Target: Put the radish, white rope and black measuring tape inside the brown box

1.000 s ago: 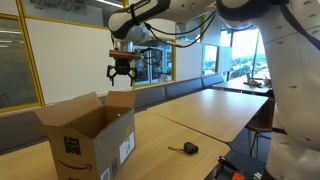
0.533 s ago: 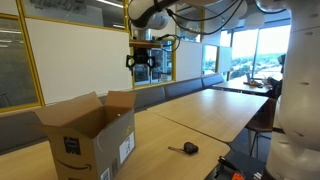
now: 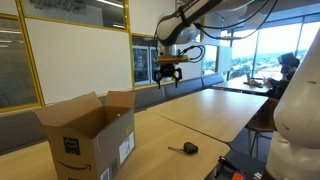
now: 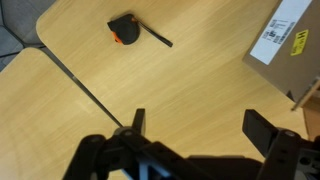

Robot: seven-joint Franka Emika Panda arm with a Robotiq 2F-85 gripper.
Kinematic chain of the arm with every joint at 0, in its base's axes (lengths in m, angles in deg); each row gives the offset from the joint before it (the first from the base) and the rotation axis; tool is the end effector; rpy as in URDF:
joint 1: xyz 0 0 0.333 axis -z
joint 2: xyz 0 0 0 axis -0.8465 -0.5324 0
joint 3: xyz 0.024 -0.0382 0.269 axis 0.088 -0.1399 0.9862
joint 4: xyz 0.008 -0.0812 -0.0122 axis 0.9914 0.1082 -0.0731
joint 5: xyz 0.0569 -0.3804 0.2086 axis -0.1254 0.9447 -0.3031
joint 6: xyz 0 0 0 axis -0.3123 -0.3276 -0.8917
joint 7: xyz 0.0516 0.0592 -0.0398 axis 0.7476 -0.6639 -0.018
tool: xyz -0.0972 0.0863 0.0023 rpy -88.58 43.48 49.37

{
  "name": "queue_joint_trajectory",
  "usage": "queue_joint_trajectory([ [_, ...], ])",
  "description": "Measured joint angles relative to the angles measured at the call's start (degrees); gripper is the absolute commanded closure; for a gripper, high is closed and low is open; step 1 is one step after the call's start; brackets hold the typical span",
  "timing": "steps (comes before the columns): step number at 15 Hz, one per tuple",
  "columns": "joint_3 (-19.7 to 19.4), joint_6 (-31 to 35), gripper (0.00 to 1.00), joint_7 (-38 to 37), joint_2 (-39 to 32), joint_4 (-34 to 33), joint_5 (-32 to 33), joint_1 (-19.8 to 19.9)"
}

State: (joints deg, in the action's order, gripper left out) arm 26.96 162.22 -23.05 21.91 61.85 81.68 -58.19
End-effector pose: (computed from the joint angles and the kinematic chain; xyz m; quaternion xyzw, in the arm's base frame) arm 0.5482 0.0000 0.4018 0.9506 -0.3012 0.0604 0.0456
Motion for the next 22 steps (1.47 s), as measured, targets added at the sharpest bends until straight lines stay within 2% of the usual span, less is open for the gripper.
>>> queue_joint_trajectory([
  [4, -0.81, 7.32, 0.0, 2.38, 0.83, 9.17, 0.48, 3.19],
  [9, -2.79, 15.98, 0.0, 6.66, -1.15, 16.05, 0.47, 6.14],
  [15, -5.84, 24.41, 0.0, 13.53, -8.29, 19.04, -1.29, 8.08],
  [22, -7.68, 30.36, 0.0, 24.6, -18.52, 18.86, -8.87, 8.43],
])
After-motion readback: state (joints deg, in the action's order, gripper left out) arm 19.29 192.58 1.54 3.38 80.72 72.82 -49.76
